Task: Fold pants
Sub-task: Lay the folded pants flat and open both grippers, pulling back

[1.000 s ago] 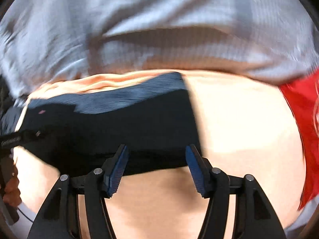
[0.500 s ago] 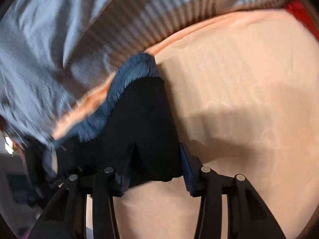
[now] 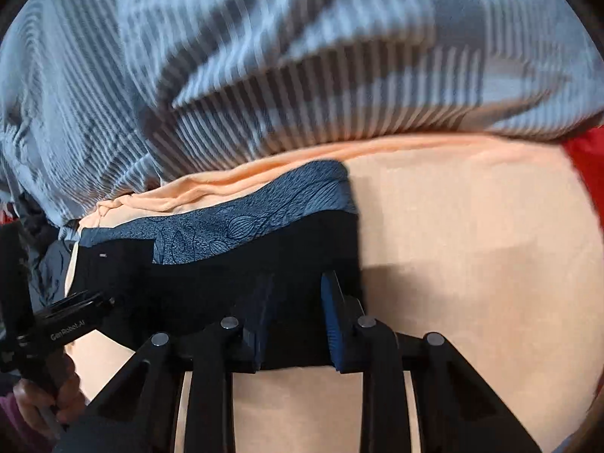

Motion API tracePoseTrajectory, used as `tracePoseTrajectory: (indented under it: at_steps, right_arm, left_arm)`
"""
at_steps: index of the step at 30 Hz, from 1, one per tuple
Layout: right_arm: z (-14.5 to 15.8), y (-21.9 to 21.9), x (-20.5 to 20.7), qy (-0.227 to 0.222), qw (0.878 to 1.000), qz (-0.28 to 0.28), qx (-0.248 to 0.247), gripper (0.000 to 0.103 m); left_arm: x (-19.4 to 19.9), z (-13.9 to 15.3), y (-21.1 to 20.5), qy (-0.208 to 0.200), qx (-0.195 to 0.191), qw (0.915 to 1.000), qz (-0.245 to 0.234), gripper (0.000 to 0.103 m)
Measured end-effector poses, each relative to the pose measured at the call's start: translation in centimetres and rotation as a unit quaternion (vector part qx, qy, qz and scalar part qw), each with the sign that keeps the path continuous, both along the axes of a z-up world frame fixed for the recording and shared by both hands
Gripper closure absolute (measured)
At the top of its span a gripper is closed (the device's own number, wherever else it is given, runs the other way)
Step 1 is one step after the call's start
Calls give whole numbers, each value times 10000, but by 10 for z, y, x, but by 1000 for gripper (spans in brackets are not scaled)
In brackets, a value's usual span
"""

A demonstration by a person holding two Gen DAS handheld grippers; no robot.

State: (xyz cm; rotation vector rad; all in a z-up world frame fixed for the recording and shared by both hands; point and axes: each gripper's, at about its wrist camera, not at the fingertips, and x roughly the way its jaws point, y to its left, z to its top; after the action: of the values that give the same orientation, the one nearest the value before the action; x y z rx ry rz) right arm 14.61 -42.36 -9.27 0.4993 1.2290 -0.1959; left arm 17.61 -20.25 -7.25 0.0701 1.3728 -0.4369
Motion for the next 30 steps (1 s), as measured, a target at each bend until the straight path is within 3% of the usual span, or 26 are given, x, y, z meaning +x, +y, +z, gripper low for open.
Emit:
tracePoseTrajectory:
  at_steps: [3, 5, 7, 10, 12, 15, 18, 26, 28, 30]
  right_arm:
    - [-22, 1, -8, 367, 9993, -42, 72, 75]
    - [-18, 9, -12, 203, 9997, 86, -121, 74]
    - [-15, 16, -15, 307, 9991, 240, -140, 72]
    - [8, 24, -33, 351, 9989, 298, -61, 65]
    - [23, 29, -44, 365, 9991, 198, 17, 44]
    - [40, 37, -54, 337, 9992, 196, 49, 40]
    - [67, 46, -62, 312, 9989, 304, -185, 29]
    - [120, 68, -82, 320, 9992, 94, -219, 18]
    - [133, 78, -89, 283, 9991, 62, -316, 12]
    - [145, 87, -97, 240, 9989, 45, -406, 0]
  left_arm:
    - [-6, -51, -18, 564, 710, 9958, -120, 48]
    - [-13, -52, -7, 406, 488, 9980, 24, 47]
    - [-18, -47, 1, 392, 671, 9969, 83, 35]
    - [-26, -32, 22, 560, 781, 9952, 183, 35]
    - [-33, -14, 32, 496, 878, 9948, 116, 35]
    - [-45, 13, 46, 400, 999, 9942, 26, 35]
    - [-57, 42, 65, 388, 958, 9946, 51, 16]
    - [-67, 89, 59, 203, 621, 9974, -300, 16]
    - [-70, 95, 53, 116, 562, 9973, -458, 16]
    - [-70, 101, 51, 96, 489, 9970, -598, 16]
